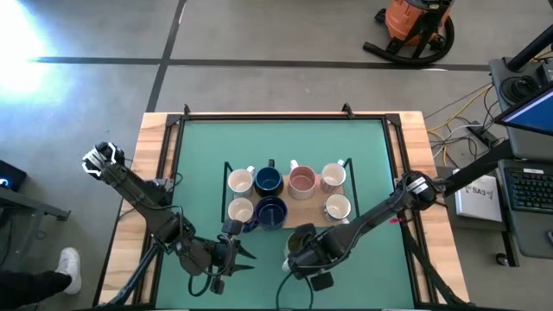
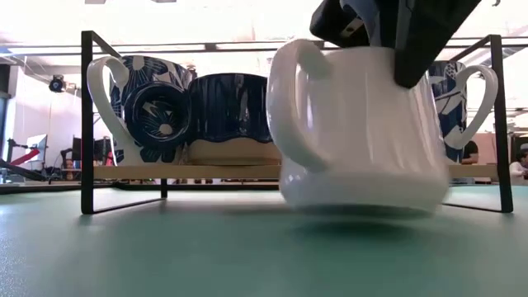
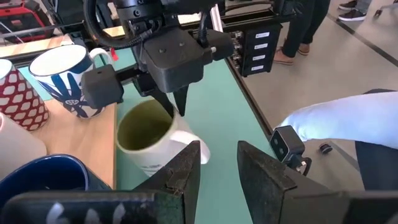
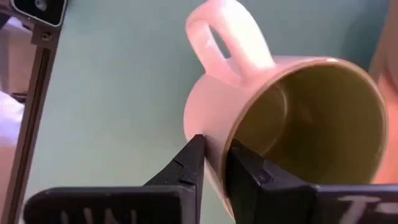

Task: Place coffee mugs
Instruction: Put the green mug on the shelf

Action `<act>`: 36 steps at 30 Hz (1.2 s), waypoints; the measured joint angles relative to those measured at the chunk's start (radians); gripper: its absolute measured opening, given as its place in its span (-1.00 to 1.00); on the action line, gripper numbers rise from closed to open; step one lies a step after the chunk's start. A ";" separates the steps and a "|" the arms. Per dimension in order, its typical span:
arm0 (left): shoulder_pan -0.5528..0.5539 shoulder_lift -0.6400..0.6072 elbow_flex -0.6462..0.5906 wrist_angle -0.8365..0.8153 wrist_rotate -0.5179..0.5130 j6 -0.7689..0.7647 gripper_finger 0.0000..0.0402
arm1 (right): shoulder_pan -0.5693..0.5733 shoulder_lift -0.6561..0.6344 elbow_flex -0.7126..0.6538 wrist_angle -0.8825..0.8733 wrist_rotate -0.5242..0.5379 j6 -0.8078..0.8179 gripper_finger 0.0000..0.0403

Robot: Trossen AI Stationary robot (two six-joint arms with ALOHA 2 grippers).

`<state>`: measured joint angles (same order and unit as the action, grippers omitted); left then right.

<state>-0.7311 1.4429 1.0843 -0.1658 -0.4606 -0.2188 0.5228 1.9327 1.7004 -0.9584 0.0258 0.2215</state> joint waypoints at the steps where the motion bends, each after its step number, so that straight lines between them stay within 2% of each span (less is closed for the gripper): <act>1: 0.000 0.000 0.000 0.000 0.000 0.000 -0.56 | 0.000 0.000 -0.001 0.002 -0.003 -0.001 -0.77; 8: 0.000 0.000 0.000 0.000 0.000 0.000 -0.56 | 0.000 -0.003 -0.004 -0.002 -0.002 0.011 -0.53; 13: 0.000 0.000 0.000 0.000 0.000 0.000 -0.56 | -0.006 -0.012 0.032 -0.002 -0.050 0.118 -0.43; 20: 0.002 -0.001 0.000 -0.009 0.000 0.000 -0.56 | -0.033 -0.012 0.043 0.070 -0.049 0.378 -0.41; 24: 0.002 -0.001 0.000 -0.009 0.000 0.000 -0.56 | -0.055 0.006 0.043 0.101 -0.005 0.537 -0.41; 36: 0.002 -0.001 0.000 -0.047 0.000 -0.003 -0.56 | -0.095 0.060 0.042 0.132 0.001 0.653 -0.41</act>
<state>-0.7296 1.4418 1.0843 -0.2125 -0.4606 -0.2218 0.4279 1.9926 1.7420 -0.8266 0.0265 0.8747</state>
